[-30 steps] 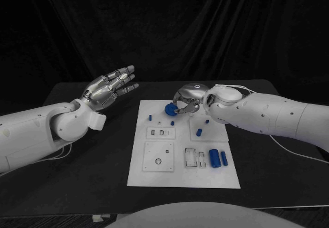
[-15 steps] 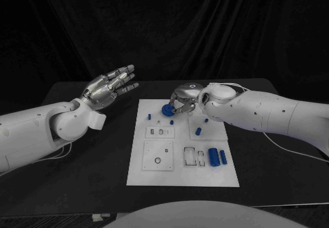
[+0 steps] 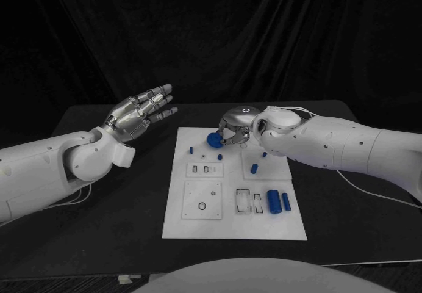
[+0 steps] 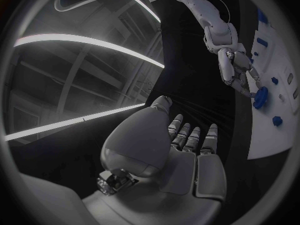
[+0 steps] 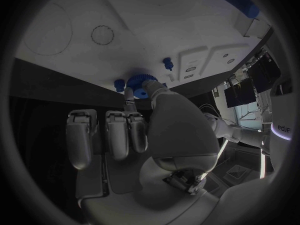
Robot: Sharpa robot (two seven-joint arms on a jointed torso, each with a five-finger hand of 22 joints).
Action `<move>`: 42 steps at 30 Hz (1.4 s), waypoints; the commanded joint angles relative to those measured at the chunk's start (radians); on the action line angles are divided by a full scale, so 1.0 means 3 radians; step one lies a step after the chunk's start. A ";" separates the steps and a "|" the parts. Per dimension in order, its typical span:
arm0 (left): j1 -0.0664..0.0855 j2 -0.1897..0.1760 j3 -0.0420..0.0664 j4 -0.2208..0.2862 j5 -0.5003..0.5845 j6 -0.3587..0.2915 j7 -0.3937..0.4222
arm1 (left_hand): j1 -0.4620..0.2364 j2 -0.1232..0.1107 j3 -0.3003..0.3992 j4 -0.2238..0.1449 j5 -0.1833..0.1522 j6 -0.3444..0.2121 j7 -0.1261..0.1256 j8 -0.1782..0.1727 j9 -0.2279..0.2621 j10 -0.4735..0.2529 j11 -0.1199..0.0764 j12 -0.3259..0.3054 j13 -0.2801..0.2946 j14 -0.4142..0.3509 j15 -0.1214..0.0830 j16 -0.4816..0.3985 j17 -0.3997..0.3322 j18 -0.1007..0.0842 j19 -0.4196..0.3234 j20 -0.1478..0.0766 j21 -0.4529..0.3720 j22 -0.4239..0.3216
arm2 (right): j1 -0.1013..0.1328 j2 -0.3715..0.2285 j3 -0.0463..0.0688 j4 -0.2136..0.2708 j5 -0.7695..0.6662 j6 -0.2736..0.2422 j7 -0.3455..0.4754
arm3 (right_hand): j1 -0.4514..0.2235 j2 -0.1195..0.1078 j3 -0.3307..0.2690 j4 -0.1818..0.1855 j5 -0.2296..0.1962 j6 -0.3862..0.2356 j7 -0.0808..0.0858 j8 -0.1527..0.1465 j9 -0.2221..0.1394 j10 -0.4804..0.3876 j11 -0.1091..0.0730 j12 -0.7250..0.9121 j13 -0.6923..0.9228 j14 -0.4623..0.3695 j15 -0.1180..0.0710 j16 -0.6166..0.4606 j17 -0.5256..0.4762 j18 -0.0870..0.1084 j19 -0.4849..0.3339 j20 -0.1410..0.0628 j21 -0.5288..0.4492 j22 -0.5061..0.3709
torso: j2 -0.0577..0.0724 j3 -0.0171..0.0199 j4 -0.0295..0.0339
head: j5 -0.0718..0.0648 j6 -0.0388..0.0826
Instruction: Assemble the parts on the task board
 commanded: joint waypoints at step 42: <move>-0.0023 -0.0027 0.0004 0.0002 0.0009 0.0051 0.0008 | -0.0025 0.0001 0.0029 0.0002 0.0015 0.0043 0.0033 0.0025 0.0007 -0.0003 -0.0012 0.0013 -0.0002 -0.0008 -0.0027 0.0000 0.0001 0.0035 -0.0023 0.0001 -0.0022 -0.0005 | 0.0086 -0.0872 0.0000 0.0531 0.0496 -0.0980 0.0711 | -0.0101 -0.0086 -0.0169 0.0234 -0.0890 -0.0123 -0.0196 -0.0053 -0.0039 0.0347 -0.0139 0.0009 0.0878 0.0352 -0.0101 0.0008 0.0878 -0.0026 0.0348 -0.0070 0.0022 0.0877 | -0.0011 0.0001 -0.0009 | 0.0049 0.0050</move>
